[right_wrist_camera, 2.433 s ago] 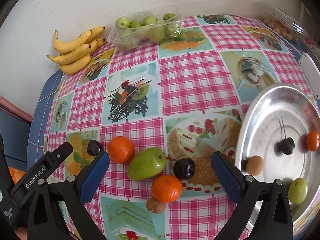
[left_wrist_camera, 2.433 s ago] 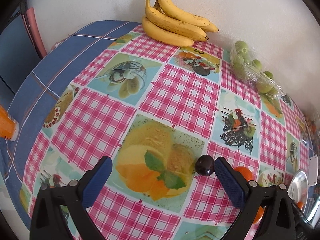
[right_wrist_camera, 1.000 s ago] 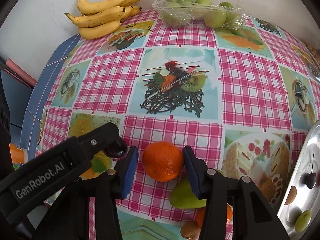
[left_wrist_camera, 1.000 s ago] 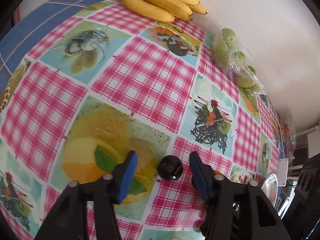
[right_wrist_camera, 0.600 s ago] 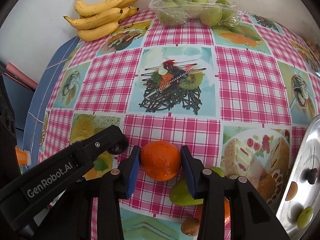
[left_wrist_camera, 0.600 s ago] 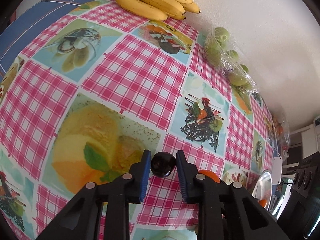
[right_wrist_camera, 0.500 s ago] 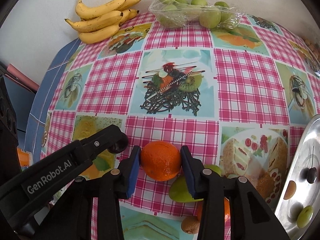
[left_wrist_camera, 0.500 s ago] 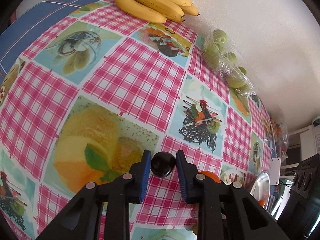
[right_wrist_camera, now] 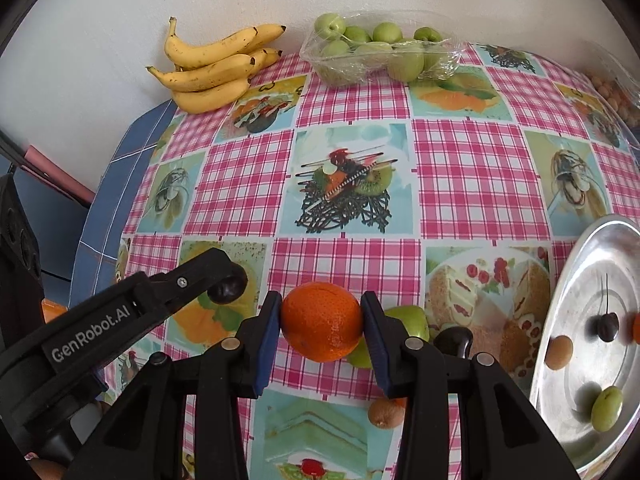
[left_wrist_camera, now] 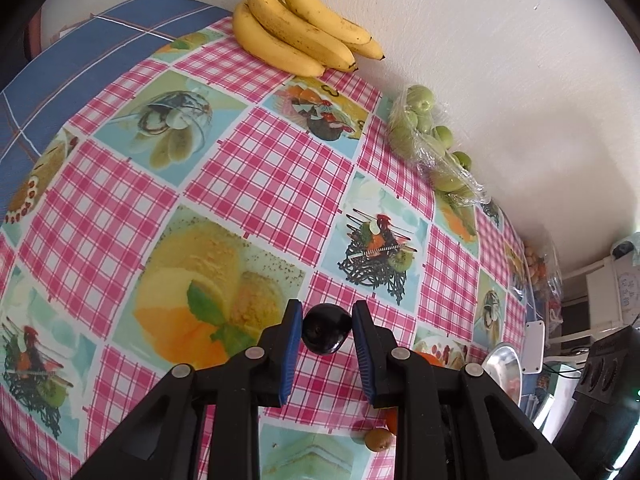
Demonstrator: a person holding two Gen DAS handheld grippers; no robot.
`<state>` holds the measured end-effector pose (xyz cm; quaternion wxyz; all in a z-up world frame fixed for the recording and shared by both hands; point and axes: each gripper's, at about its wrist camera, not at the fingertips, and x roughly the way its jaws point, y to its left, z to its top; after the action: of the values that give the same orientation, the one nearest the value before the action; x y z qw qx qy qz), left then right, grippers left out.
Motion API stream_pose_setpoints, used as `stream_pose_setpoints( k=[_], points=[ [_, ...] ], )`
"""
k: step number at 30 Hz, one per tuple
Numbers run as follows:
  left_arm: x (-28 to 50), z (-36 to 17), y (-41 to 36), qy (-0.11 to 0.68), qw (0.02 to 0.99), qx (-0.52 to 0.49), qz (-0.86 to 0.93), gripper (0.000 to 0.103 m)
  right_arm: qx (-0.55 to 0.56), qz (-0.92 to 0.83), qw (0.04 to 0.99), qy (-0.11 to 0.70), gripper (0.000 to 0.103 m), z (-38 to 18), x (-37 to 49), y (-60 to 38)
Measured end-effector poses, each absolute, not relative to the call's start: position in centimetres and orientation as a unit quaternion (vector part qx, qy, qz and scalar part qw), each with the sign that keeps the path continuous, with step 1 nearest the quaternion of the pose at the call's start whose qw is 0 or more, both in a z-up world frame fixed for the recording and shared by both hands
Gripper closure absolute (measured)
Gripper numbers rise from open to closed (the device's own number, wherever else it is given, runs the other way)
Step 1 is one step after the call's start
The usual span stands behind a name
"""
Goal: Organize fruits
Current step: 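Carry the tangerine with the right tool while the left tool carries the plum toward the plate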
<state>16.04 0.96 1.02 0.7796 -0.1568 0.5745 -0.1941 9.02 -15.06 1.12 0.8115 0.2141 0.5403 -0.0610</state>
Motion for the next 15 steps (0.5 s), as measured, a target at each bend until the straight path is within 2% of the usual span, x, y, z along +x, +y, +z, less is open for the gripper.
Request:
stream_pose_setpoints(
  k=[15],
  points=[
    [14.3, 2.2, 1.4, 0.564, 0.793, -0.146, -0.179, 0.076, 0.232, -0.089, 0.811, 0.529, 0.061, 3.1, 5.6, -17.6]
  ],
)
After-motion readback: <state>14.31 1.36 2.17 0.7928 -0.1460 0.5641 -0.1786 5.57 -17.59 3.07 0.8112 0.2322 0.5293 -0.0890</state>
